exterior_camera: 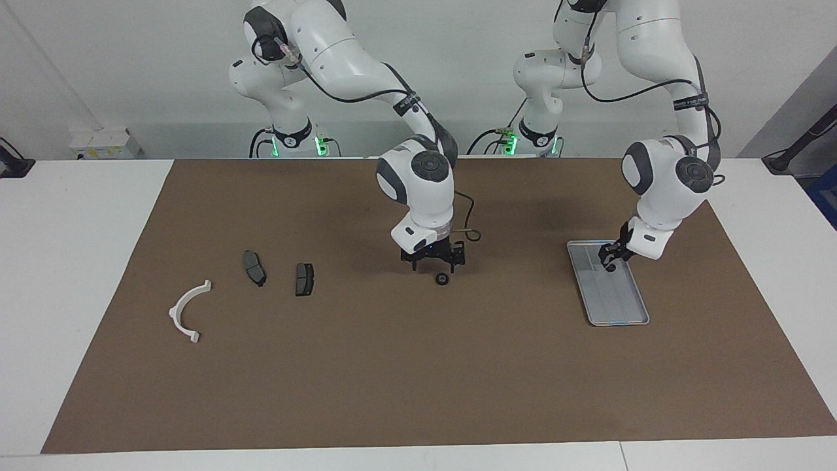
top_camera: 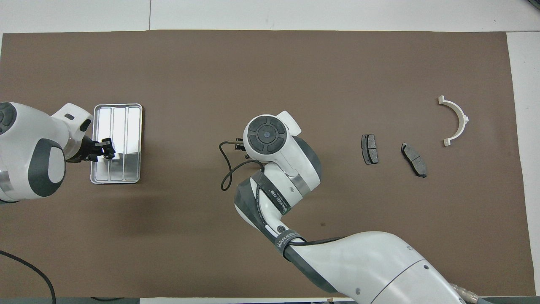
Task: Place bearing gear from tray to pile
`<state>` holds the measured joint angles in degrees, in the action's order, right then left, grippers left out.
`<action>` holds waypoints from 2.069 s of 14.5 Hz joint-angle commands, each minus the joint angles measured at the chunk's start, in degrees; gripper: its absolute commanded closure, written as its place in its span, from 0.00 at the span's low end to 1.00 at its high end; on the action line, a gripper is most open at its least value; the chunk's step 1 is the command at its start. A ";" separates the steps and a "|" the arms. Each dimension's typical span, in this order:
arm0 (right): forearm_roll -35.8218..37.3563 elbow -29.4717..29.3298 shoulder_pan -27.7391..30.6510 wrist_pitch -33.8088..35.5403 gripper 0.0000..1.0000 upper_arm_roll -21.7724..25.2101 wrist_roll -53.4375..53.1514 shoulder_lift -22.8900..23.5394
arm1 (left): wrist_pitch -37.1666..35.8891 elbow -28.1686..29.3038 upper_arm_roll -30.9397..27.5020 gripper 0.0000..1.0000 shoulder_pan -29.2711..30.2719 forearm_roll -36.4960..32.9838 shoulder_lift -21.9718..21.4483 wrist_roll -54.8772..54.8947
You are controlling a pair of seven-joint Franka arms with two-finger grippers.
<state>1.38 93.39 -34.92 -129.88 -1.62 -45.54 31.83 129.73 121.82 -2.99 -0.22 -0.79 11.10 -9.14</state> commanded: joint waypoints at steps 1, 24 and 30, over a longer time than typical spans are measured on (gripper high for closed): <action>1.61 -2.07 0.46 -0.73 0.02 0.04 -0.96 1.75 | 2.80 0.62 0.53 0.54 1.18 -1.06 0.94 0.88; 0.38 -2.43 0.11 -4.68 0.02 -0.22 0.36 3.95 | 3.60 1.76 0.53 1.00 0.92 -1.06 1.47 0.70; -0.93 -2.25 -0.24 -4.68 0.12 -0.40 0.10 3.86 | -0.78 -1.57 0.62 1.00 -0.22 -1.06 1.38 -3.59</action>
<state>1.36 90.23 -35.10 -132.98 -1.75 -45.53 35.95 131.60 121.79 -2.43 0.27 -0.82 12.80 -9.61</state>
